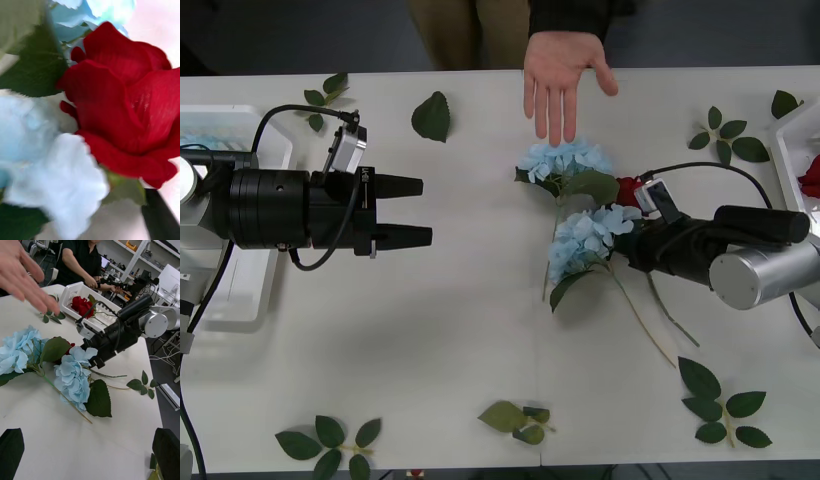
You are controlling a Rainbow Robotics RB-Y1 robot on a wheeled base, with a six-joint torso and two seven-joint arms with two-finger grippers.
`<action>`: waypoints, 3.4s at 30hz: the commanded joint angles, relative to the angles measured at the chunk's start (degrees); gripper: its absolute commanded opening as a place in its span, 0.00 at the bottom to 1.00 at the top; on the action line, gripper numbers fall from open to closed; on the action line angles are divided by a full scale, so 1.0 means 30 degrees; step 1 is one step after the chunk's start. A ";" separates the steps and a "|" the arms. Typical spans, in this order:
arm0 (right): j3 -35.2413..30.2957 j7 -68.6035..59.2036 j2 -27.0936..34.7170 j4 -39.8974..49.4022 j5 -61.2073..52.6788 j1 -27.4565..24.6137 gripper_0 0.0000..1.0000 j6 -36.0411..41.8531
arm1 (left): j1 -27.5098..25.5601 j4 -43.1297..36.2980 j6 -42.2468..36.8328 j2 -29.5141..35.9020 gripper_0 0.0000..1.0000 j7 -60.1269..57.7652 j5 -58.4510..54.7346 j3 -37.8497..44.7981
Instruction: Place the red flowers into the right box and the blue flowers into the left box. If a person shows an open palm, hand one flower to the person first, then continue sorting.
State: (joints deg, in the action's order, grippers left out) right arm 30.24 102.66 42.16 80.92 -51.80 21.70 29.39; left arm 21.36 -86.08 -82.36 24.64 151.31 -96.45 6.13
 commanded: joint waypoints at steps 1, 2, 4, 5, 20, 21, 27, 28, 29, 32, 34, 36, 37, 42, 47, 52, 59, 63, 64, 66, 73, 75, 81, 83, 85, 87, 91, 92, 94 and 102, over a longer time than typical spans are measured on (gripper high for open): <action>-0.0296 0.0261 -0.0313 -0.0194 0.1328 0.0705 0.68 0.0048 | 0.0085 -0.0633 0.0238 -0.0185 1.00 0.1230 -0.0370 -0.0199; -0.0266 0.0291 -0.0313 -0.0282 0.1533 0.0705 0.67 0.0048 | 0.0085 -0.0633 0.0238 -0.0185 1.00 0.1230 -0.0370 -0.0199; -0.0266 0.0349 -0.0313 -0.0487 0.1885 0.0705 0.59 0.0048 | 0.0085 -0.0633 0.0238 -0.0185 1.00 0.1230 -0.0370 -0.0199; -0.0266 0.0379 -0.0343 -0.0546 0.1914 0.0705 0.55 0.0048 | 0.0085 -0.0633 0.0238 -0.0185 1.00 0.1230 -0.0370 -0.0199; -0.0559 0.0086 0.0185 -0.0927 0.2031 0.0646 0.00 -0.0070 | 0.0085 -0.0633 0.0238 -0.0185 1.00 0.1230 -0.0370 -0.0199; -0.0676 0.0086 0.0243 -0.0897 0.1973 0.0617 0.00 -0.0128 | 0.0085 -0.0633 0.0238 -0.0185 1.00 0.1230 -0.0370 -0.0199; -0.3342 0.0144 0.0946 0.0421 -0.0283 -0.0203 0.00 0.0165 | 0.0085 -0.0633 0.0238 -0.0185 1.00 0.1230 -0.0370 -0.0199; -0.4280 0.0086 0.1005 0.0802 -0.0781 -0.0438 0.00 0.0809 | 0.0085 -0.0633 0.0238 -0.0185 1.00 0.1230 -0.0370 -0.0199; -0.5335 0.0203 0.1034 0.1183 -0.1250 -0.0613 0.00 0.1747 | 0.0085 -0.0633 0.0238 -0.0185 1.00 0.1230 -0.0370 -0.0199; -0.8440 0.0467 0.1005 0.2267 -0.2774 -0.1199 0.00 0.4911 | 0.0085 -0.0633 0.0238 -0.0185 1.00 0.1230 -0.0370 -0.0199; -1.0022 0.0965 0.1005 0.3087 -0.4004 -0.1551 0.00 0.6815 | 0.0085 -0.0633 0.0238 -0.0185 1.00 0.1230 -0.0370 -0.0199; -1.1340 0.1609 0.0976 0.3995 -0.5000 -0.1961 0.00 0.8016 | 0.0085 -0.0633 0.0238 -0.0185 1.00 0.1230 -0.0370 -0.0199; -1.2073 0.1902 0.0888 0.4698 -0.5615 -0.2313 0.00 0.8573 | 0.0085 -0.0633 0.0238 -0.0185 1.00 0.1230 -0.0370 -0.0199; -1.3626 0.2107 0.0536 0.7540 -0.8164 -0.3514 0.00 0.8514 | 0.0085 -0.0633 0.0238 -0.0185 1.00 0.1230 -0.0370 -0.0199; -1.3157 0.1140 0.0360 1.1466 -0.9190 -0.5037 0.00 0.5936 | 0.0085 -0.0633 0.0238 -0.0185 1.00 0.1230 -0.0370 -0.0199; -1.1692 -0.1467 -0.0167 1.4366 -0.7285 -0.5359 0.00 0.3329 | 0.0085 -0.0633 0.0238 -0.0185 1.00 0.1230 -0.0370 -0.0199; -1.0081 -0.5071 -0.2013 1.7442 -0.2451 -0.5096 0.00 0.2216 | 0.0085 -0.0633 0.0238 -0.0185 1.00 0.1230 -0.0370 -0.0199; -0.9290 -0.6565 -0.3507 1.8028 -0.0166 -0.4393 0.00 0.2216 | 0.0085 -0.0633 0.0238 -0.0185 1.00 0.1230 -0.0370 -0.0199; -0.8967 -0.6975 -0.4063 1.8028 0.0742 -0.4129 0.00 0.2216 | 0.0085 -0.0633 0.0238 -0.0185 1.00 0.1230 -0.0370 -0.0199; -0.8469 -0.7561 -0.4825 1.8028 0.2060 -0.3660 0.00 0.2245 | 0.0085 -0.0633 0.0238 -0.0185 1.00 0.1230 -0.0370 -0.0199; -0.7503 -0.9582 -0.7696 1.7501 0.7363 -0.1024 0.00 0.6083 | 0.0085 -0.0633 0.0238 -0.0185 1.00 0.1230 -0.0370 -0.0199; -0.7356 -0.9641 -0.8194 1.7208 0.8476 -0.0379 0.00 0.7020 | 0.0085 -0.0633 0.0238 -0.0185 1.00 0.1230 -0.0370 -0.0199; -0.5979 -1.2131 -0.8487 1.5304 1.1670 0.1906 0.00 0.7723 | 0.0085 -0.0633 0.0238 -0.0185 1.00 0.1230 -0.0370 -0.0199; -0.5598 -1.2922 -0.8487 1.4688 1.2549 0.2463 0.00 0.7606 | 0.0085 -0.0633 0.0238 -0.0185 1.00 0.1230 -0.0370 -0.0199; -0.5335 -1.3713 -0.8517 1.4103 1.3281 0.2990 0.00 0.7518 | 0.0085 -0.0633 0.0238 -0.0185 1.00 0.1230 -0.0370 -0.0199; -0.5012 -1.4475 -0.8517 1.3399 1.3867 0.3459 0.00 0.7372 | 0.0085 -0.0633 0.0238 -0.0185 1.00 0.1230 -0.0370 -0.0199; -0.4954 -1.4739 -0.8517 1.2931 1.4072 0.3810 0.00 0.7255 | 0.0085 -0.0633 0.0238 -0.0185 1.00 0.1230 -0.0370 -0.0199; -0.4954 -1.4739 -0.8517 1.2901 1.4101 0.3810 0.00 0.7255 | 0.0085 -0.0633 0.0238 -0.0185 1.00 0.1230 -0.0370 -0.0199; -0.4954 -1.4768 -0.8517 1.2901 1.4131 0.3810 0.00 0.7255 | 0.0085 -0.0633 0.0238 -0.0185 1.00 0.1230 -0.0370 -0.0199; -0.4983 -1.4856 -0.8517 1.2901 1.4189 0.3810 0.02 0.7225 | 0.0085 -0.0633 0.0238 -0.0185 1.00 0.1230 -0.0370 -0.0199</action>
State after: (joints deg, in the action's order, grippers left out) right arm 14.99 60.84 17.67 118.79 -9.88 31.00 51.91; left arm 21.37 -86.12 -82.20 24.58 151.32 -96.67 6.13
